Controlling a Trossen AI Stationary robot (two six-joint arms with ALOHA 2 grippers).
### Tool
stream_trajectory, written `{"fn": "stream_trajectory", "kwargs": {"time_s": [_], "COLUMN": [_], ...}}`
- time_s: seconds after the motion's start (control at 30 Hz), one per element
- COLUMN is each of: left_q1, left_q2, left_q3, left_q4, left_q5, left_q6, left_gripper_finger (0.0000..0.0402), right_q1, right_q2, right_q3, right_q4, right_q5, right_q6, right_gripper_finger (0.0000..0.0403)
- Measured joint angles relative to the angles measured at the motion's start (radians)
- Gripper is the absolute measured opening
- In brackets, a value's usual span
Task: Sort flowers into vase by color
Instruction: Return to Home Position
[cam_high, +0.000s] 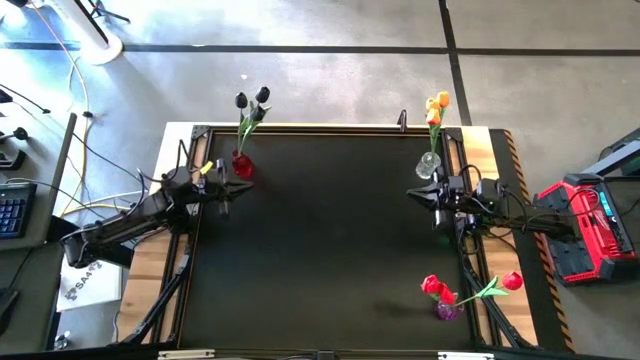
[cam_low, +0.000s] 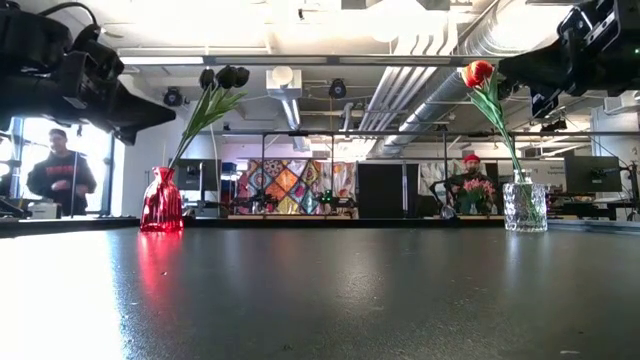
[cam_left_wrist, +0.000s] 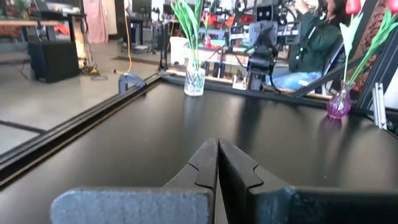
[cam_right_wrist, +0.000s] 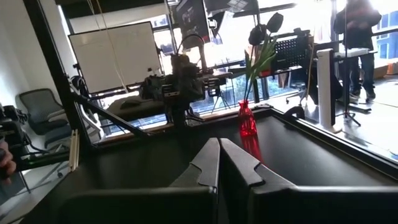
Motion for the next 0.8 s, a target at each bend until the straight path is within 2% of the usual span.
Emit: {"fn": "stream_trajectory", "kwargs": {"time_s": [0.13, 0.23, 0.5, 0.8], "left_q1": [0.0, 0.0, -0.01, -0.072], "left_q2": [-0.038, -0.053, -0.055, -0.055], "left_q3": [0.0, 0.0, 0.0, 0.0], "left_q4": [0.0, 0.0, 0.0, 0.0], "left_q5": [-0.001, -0.005, 0.002, -0.006], "left_q6": [-0.001, 0.0, -0.035, -0.047], "left_gripper_finger": [0.0, 0.0, 0.0, 0.0], "right_q1": [0.0, 0.0, 0.015, 0.02], "right_q2": [0.0, 0.001, 0.002, 0.0], "right_q3": [-0.01, -0.069, -0.072, -0.072], "right_q4": [0.01, 0.1, 0.105, 0.119], "right_q5": [0.0, 0.0, -0.037, -0.088], "right_q6": [-0.001, 0.025, 0.043, 0.044], "right_gripper_finger": [0.0, 0.0, 0.0, 0.0]}}
